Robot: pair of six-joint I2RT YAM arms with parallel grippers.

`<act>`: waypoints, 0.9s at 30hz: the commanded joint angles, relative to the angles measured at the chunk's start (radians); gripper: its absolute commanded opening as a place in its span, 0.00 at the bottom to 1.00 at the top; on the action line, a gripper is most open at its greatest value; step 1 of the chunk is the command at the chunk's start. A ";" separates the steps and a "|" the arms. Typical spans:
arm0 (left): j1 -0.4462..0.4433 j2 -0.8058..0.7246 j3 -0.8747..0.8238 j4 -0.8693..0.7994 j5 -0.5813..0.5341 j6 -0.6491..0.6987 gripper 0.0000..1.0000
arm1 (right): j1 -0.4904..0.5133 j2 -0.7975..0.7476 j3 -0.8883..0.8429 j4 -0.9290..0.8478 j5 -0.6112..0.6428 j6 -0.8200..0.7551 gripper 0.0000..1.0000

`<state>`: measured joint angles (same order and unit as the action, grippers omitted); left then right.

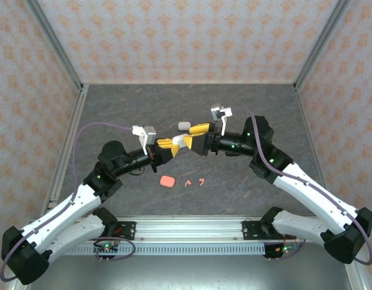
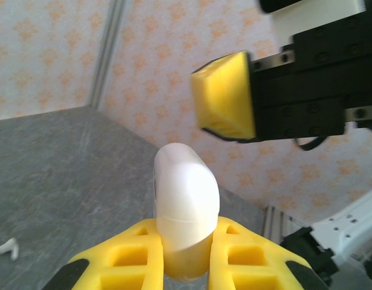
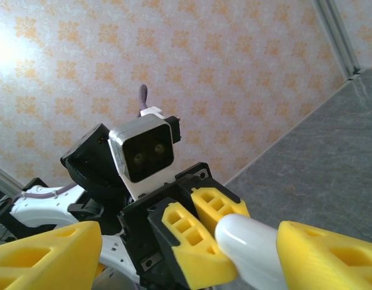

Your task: Insert the wireless bluetooth earbuds into the charging case

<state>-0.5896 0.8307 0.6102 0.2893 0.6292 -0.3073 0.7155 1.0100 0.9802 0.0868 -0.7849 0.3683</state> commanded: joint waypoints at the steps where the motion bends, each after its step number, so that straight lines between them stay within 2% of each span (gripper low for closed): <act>1: -0.009 0.030 0.053 -0.089 -0.114 0.051 0.00 | 0.001 -0.039 0.036 -0.034 0.065 -0.047 0.77; 8: 0.025 0.203 0.102 -0.154 -0.196 0.033 0.00 | 0.000 -0.102 0.008 -0.090 0.218 -0.068 0.87; 13: 0.151 0.359 0.143 -0.139 -0.133 -0.042 0.00 | -0.002 -0.151 -0.017 -0.130 0.315 -0.066 0.99; 20: 0.256 0.581 0.289 -0.219 -0.079 0.014 0.00 | -0.004 -0.187 -0.026 -0.178 0.355 -0.063 0.99; 27: 0.320 0.887 0.508 -0.344 -0.036 0.066 0.00 | -0.004 -0.206 -0.035 -0.205 0.373 -0.054 0.99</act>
<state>-0.2920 1.6424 1.0527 0.0284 0.5480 -0.2771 0.7143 0.8246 0.9569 -0.1020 -0.4328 0.3130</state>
